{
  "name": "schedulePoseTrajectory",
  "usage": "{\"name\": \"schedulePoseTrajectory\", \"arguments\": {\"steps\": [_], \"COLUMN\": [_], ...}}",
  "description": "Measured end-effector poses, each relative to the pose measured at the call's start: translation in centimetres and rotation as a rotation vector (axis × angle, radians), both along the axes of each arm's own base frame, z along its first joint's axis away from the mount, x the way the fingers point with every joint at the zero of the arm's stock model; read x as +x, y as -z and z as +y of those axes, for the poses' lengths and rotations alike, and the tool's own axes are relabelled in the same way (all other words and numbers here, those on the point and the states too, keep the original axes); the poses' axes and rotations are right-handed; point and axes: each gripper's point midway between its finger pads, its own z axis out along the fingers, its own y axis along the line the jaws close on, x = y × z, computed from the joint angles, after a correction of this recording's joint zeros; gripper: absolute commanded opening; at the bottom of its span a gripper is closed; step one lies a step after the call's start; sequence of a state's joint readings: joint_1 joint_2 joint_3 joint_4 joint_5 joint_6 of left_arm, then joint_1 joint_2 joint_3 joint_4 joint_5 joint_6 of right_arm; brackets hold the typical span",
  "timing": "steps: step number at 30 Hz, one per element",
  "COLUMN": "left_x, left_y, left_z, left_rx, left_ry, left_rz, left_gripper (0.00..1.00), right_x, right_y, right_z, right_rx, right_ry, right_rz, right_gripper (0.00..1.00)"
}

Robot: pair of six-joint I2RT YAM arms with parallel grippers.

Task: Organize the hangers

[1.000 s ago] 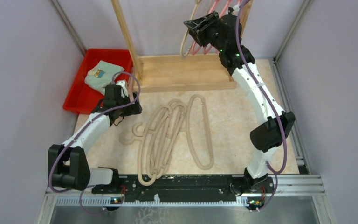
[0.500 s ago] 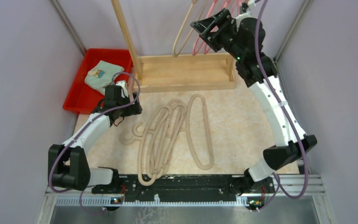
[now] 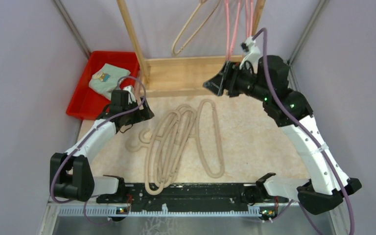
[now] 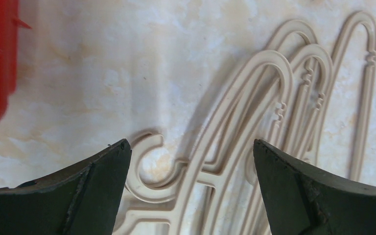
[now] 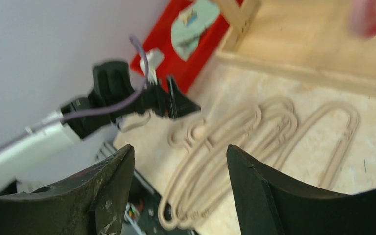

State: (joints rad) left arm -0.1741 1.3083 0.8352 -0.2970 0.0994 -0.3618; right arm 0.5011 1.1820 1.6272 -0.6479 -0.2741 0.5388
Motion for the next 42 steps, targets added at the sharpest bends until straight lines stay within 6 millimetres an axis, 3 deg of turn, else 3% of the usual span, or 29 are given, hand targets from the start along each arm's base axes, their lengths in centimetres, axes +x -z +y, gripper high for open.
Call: {"name": "schedulePoseTrajectory", "arguments": {"steps": [4, 8, 15, 24, 30, 35, 42], "left_x": [-1.5, -4.9, -10.5, -13.5, -14.3, -15.1, -17.0], "left_y": [-0.7, -0.7, 3.8, 4.6, 4.2, 4.6, 6.9], "left_z": [-1.6, -2.7, -4.0, -5.7, -4.5, -3.0, -1.3], "left_rx": [-0.056, -0.117, -0.125, -0.097, -0.099, -0.067, -0.003], "left_ry": [0.007, 0.006, -0.01, -0.045, -0.157, -0.232, -0.277], "left_rz": [0.006, -0.001, 0.127, 0.17, 0.167, 0.192, 0.261], "left_gripper": [0.9, 0.81, 0.73, 0.73, 0.72, 0.57, 0.57], "right_x": [-2.8, -4.9, -7.5, -9.7, -9.8, -9.8, -9.5], "right_y": [4.9, 9.8, 12.7, 20.9, 21.6, 21.6, 21.8], "right_z": [0.8, -0.2, -2.0, -3.5, -3.6, -3.3, -3.0], "right_rx": [-0.112, -0.202, -0.279, -0.386, -0.394, -0.392, -0.377], "right_ry": [-0.1, -0.133, -0.158, -0.177, -0.182, -0.196, -0.2], "right_rz": [0.07, 0.17, 0.208, 0.374, 0.387, 0.383, 0.373], "right_gripper": [0.67, 0.66, 0.64, 0.63, 0.63, 0.63, 0.63]}}
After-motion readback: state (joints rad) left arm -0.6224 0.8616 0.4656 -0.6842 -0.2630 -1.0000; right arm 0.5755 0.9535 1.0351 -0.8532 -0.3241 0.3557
